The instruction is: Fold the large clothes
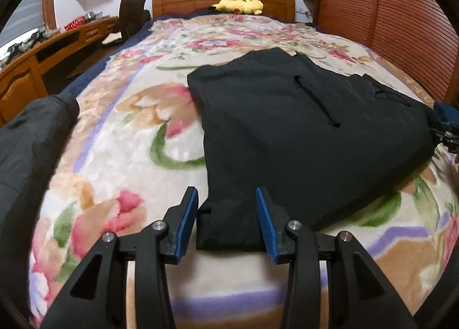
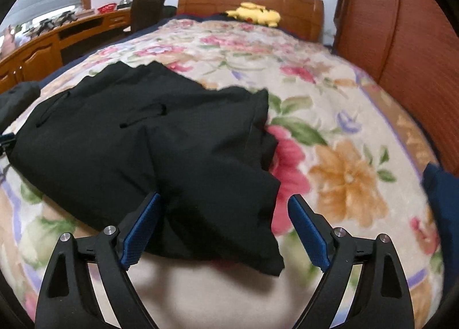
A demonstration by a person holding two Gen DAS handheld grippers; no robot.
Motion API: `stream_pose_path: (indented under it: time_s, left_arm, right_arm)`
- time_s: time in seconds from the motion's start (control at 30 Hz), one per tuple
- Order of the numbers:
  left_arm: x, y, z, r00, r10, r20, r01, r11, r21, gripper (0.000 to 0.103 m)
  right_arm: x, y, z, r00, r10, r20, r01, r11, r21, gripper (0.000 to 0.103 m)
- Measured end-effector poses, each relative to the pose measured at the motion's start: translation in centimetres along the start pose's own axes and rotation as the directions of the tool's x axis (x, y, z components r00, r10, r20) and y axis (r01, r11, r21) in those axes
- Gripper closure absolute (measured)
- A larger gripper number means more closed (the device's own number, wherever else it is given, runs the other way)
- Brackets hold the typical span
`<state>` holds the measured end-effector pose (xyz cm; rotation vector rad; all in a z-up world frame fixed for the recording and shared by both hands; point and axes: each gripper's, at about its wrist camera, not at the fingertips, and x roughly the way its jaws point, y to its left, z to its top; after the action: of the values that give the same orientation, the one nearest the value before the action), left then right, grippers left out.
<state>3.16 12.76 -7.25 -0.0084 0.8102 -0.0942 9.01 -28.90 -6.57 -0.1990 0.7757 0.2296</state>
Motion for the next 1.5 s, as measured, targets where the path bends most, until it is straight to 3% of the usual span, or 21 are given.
stream_pose_path:
  time_s: [0.27,0.37,0.43,0.57,0.63,0.83,1.03,1.37,1.5]
  left_arm:
    - [1.0,-0.1,-0.1,0.999,-0.016,-0.049,0.016,1.0,-0.001,0.058]
    - [0.8,-0.4,-0.2,0.999,-0.01,-0.048,0.01,1.0,0.002,0.059]
    - [0.9,-0.4,-0.2,0.998,-0.02,-0.054,0.021,1.0,0.006,0.061]
    - [1.1,0.4,-0.1,0.994,-0.088,-0.072,0.087,0.996,-0.023,0.072]
    - [1.0,0.7,-0.2,0.99,-0.117,-0.073,0.115,0.993,-0.038,0.078]
    - [-0.9,0.2,-0.4,0.992,-0.123,-0.034,0.122,0.992,-0.036,0.096]
    - [-4.1,-0.7,-1.6,0.992,-0.124,0.008,0.124,0.992,-0.01,0.099]
    - [-11.6,-2.9,-5.7,0.978,-0.189,0.09,0.186,0.982,0.044,0.1]
    - [-12.7,-3.6,-6.7,0.981,-0.167,0.097,0.16,0.985,0.07,0.1]
  right_arm:
    - [1.9,0.1,-0.7,0.997,0.053,-0.047,-0.051,0.998,0.046,0.012]
    - [2.0,0.3,-0.9,0.996,0.075,-0.054,-0.073,0.996,0.045,0.019]
    - [2.0,0.5,-0.9,0.994,0.093,-0.054,-0.091,0.995,0.038,0.031]
    - [2.1,1.6,-1.1,0.991,0.096,-0.096,-0.097,0.995,-0.004,0.047]
    - [2.0,1.8,-1.2,0.99,0.103,-0.093,-0.105,0.994,-0.018,0.061]
    - [0.2,2.3,-1.2,0.994,0.092,-0.057,-0.096,0.993,-0.068,0.08]
    - [-2.9,2.3,-1.4,0.995,0.088,-0.044,-0.093,0.988,-0.125,0.083]
    - [-10.4,1.5,-6.1,0.99,0.139,-0.013,-0.14,0.984,-0.113,0.082]
    - [-12.0,1.7,-7.3,0.992,0.123,-0.021,-0.125,0.986,-0.107,0.074]
